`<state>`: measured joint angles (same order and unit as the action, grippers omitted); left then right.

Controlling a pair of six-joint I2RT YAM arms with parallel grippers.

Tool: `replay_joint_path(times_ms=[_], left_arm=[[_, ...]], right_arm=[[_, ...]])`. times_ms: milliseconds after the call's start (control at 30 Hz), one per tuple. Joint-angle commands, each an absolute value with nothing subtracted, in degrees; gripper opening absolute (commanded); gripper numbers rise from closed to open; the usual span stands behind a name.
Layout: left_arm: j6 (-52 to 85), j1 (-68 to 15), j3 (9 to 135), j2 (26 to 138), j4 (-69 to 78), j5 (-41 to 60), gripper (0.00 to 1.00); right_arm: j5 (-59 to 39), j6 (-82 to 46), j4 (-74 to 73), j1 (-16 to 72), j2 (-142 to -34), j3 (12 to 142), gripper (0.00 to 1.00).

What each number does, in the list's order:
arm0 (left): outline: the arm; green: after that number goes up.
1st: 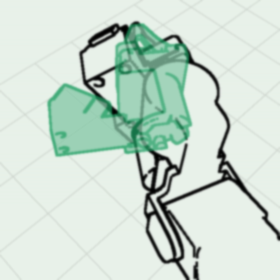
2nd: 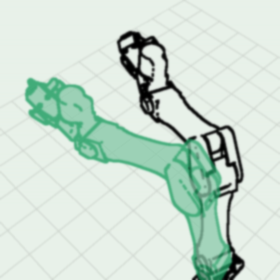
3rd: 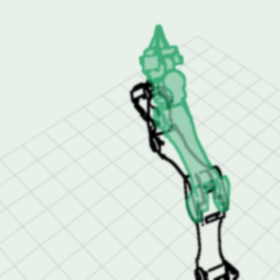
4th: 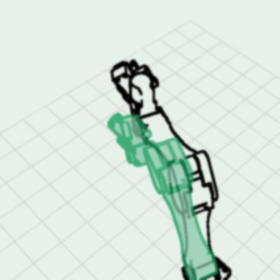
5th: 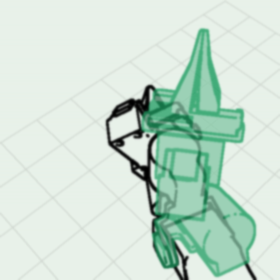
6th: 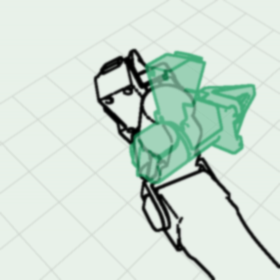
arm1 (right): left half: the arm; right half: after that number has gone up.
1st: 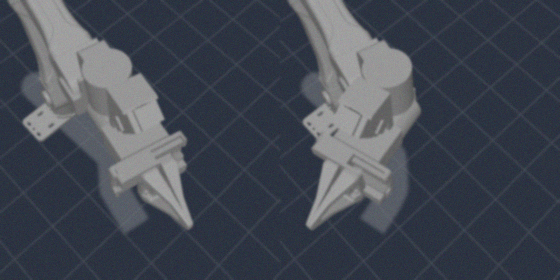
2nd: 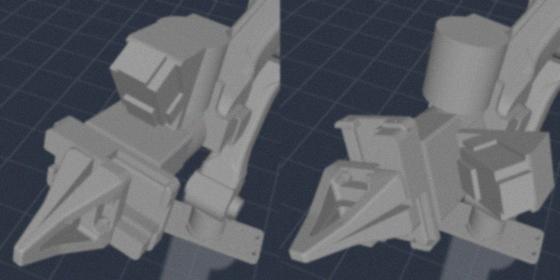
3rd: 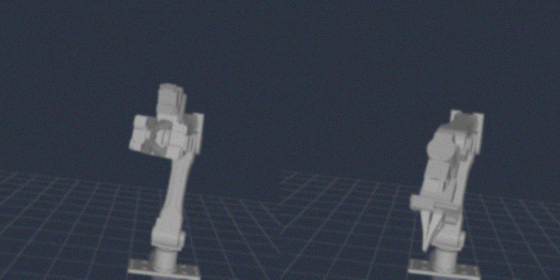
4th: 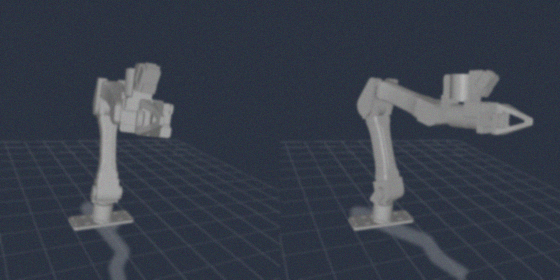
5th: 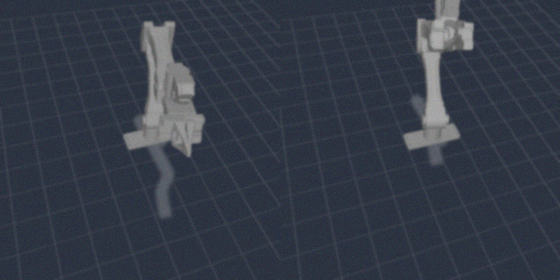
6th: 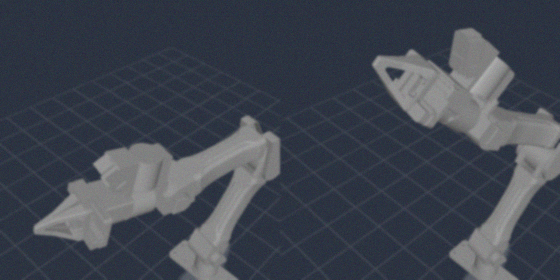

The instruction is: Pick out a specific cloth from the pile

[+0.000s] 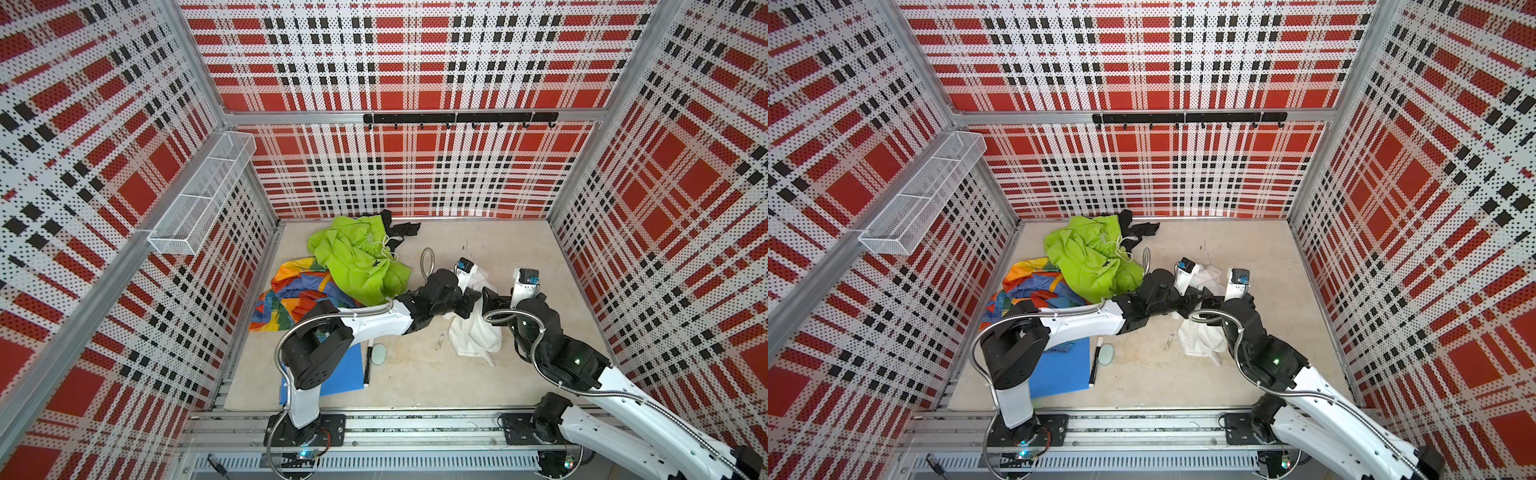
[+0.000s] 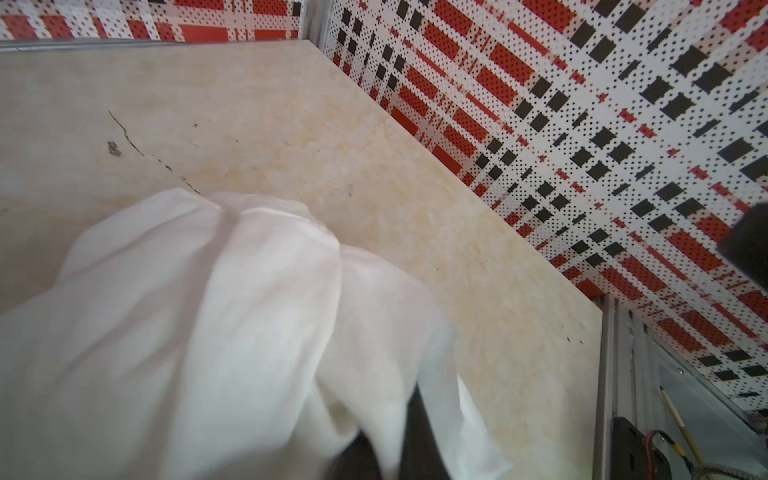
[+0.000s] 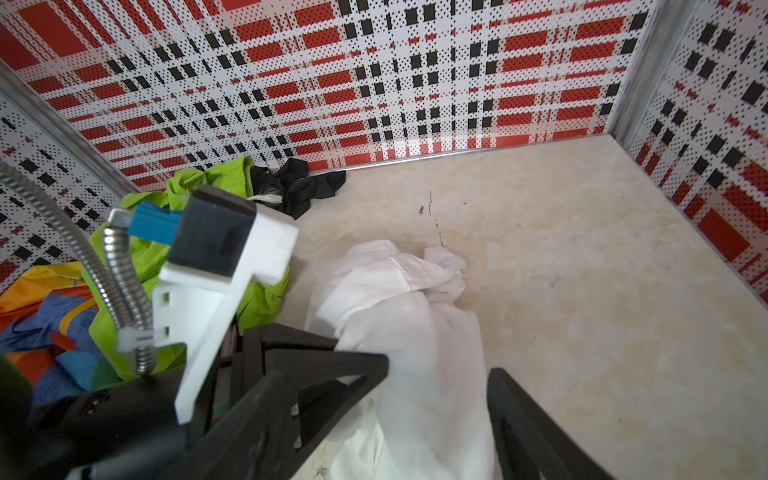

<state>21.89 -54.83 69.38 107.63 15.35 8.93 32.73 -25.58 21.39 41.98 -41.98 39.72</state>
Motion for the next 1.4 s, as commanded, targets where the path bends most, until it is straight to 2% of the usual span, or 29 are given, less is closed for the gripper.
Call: replay_joint_path(times_ms=[0, 200, 433, 600, 867, 1133, 1367], left_arm=[[25.69, -55.12, 68.29, 108.71, 20.50, 11.25, 0.05], [31.77, -54.14, 65.57, 111.07, 26.76, 14.04, 0.13], [33.68, -54.76, 62.54, 111.95, 29.05, 13.36, 0.19], [35.64, -54.83, 61.56, 113.41, 29.87, 12.47, 0.23], [37.14, -55.20, 61.46, 115.28, 28.85, 12.73, 0.26], [38.06, -55.72, 61.09, 116.63, 28.06, 14.22, 0.29], [36.49, -55.83, 62.13, 114.05, 26.71, 16.21, 0.42]], right_arm=[[27.69, -29.29, 23.64, 40.17, -42.55, 38.85, 0.77], [17.01, -35.12, 25.01, 33.99, -43.64, 33.79, 0.70], [11.07, -36.58, 26.54, 33.24, -47.26, 31.02, 0.68], [3.67, -39.44, 20.98, 33.27, -50.52, 24.34, 0.54], [6.03, -40.72, 11.63, 31.37, -56.96, 19.10, 0.43], [5.42, -41.50, -6.67, 26.01, -62.97, 16.03, 0.39], [5.73, -40.44, -8.32, 25.22, -62.16, 17.12, 0.41]])
